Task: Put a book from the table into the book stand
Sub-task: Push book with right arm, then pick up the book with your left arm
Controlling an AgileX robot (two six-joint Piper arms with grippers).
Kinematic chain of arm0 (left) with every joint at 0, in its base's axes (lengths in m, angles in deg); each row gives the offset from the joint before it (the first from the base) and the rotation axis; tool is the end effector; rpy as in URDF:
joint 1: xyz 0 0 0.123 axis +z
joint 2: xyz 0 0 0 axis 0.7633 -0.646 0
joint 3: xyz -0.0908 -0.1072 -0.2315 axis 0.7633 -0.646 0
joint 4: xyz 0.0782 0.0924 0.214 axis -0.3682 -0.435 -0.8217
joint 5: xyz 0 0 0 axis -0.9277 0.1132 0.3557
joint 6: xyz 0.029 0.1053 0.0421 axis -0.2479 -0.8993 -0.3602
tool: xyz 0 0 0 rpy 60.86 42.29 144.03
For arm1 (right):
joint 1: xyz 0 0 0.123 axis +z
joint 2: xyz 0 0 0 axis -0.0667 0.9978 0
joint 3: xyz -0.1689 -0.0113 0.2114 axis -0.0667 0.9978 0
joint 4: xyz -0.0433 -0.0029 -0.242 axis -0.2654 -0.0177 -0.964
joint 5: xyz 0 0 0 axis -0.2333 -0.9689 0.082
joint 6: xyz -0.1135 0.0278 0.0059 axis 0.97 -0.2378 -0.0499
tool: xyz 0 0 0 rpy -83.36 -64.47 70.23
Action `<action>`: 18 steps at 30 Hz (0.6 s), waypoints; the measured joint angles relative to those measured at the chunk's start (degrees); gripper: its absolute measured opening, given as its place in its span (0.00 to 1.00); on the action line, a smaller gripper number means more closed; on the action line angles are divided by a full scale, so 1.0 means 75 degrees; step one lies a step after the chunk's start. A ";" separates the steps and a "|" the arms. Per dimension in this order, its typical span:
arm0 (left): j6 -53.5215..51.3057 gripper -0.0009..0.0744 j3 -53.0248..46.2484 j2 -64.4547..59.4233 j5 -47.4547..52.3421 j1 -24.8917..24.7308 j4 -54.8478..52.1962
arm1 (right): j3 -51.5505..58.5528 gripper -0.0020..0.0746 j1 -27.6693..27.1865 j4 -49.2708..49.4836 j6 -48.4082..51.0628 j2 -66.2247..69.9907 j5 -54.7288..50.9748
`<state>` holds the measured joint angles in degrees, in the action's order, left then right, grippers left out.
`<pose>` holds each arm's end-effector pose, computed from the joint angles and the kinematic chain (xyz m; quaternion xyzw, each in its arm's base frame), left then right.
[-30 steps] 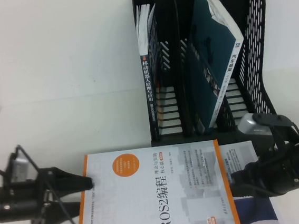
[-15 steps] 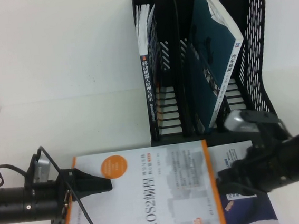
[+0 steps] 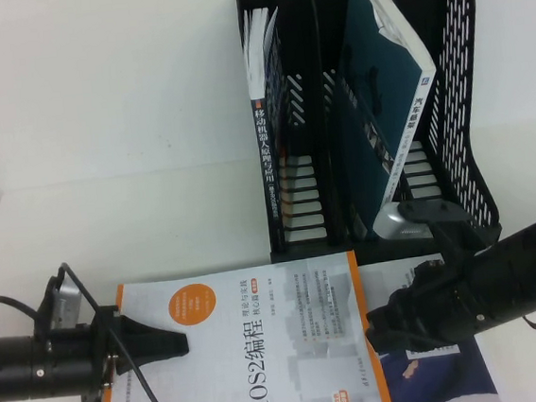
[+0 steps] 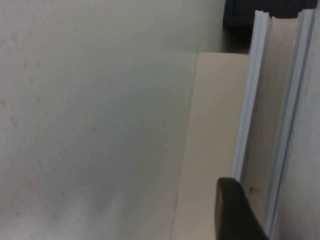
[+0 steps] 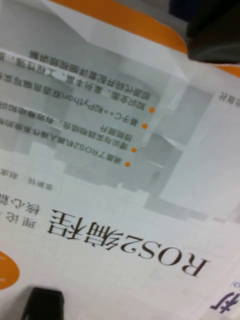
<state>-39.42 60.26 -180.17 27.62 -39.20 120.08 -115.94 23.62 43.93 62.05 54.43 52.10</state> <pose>0.2867 -0.0545 0.0935 -0.1095 0.8351 -0.5361 0.0572 0.2669 0.1898 0.1397 -0.1344 0.9317 0.2825 0.1847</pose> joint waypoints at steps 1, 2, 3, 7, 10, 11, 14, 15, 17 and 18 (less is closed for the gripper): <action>0.0077 0.40 0.0046 0.0000 0.0000 0.0000 -0.0066 | 0.0000 0.03 0.0034 -0.0065 0.0000 -0.0012 0.0034; 0.0173 0.40 0.0106 0.0000 0.0000 0.0000 -0.0146 | 0.0000 0.03 0.0032 -0.0113 0.0000 -0.0035 0.0047; 0.0323 0.40 0.0171 0.0000 0.0005 0.0000 -0.0231 | 0.0000 0.03 0.0051 -0.0224 0.0000 -0.0074 0.0052; 0.1029 0.40 0.0604 0.0063 0.0035 -0.0034 -0.0873 | -0.0013 0.03 0.0066 -0.0934 -0.0330 -0.0238 0.0144; 0.1562 0.40 0.0951 0.0391 -0.0026 -0.0068 -0.1462 | -0.0013 0.03 0.0030 -0.1895 -0.1063 -0.0447 0.0161; 0.1711 0.40 0.1032 0.0573 -0.0057 -0.0068 -0.1641 | -0.0013 0.03 -0.0003 -0.2177 -0.1299 -0.0535 0.0146; 0.2058 0.40 0.1241 0.1235 -0.0095 -0.0068 -0.1977 | -0.0013 0.03 -0.0206 -0.3092 -0.2028 -0.0792 0.0050; 0.2145 0.40 0.1300 0.1432 -0.0108 -0.0068 -0.2050 | -0.0013 0.03 -0.0285 -0.3363 -0.2228 -0.0881 -0.0036; 0.2381 0.40 0.1453 0.1942 -0.0108 -0.0068 -0.2135 | -0.0013 0.03 -0.0424 -0.3759 -0.2519 -0.1032 -0.0220; 0.2493 0.40 0.1531 0.2143 -0.0108 -0.0068 -0.2161 | -0.0013 0.03 -0.0497 -0.3923 -0.2596 -0.1105 -0.0322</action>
<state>-20.73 71.74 -164.10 26.81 -39.71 103.87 -116.04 19.89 14.51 42.58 46.14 49.69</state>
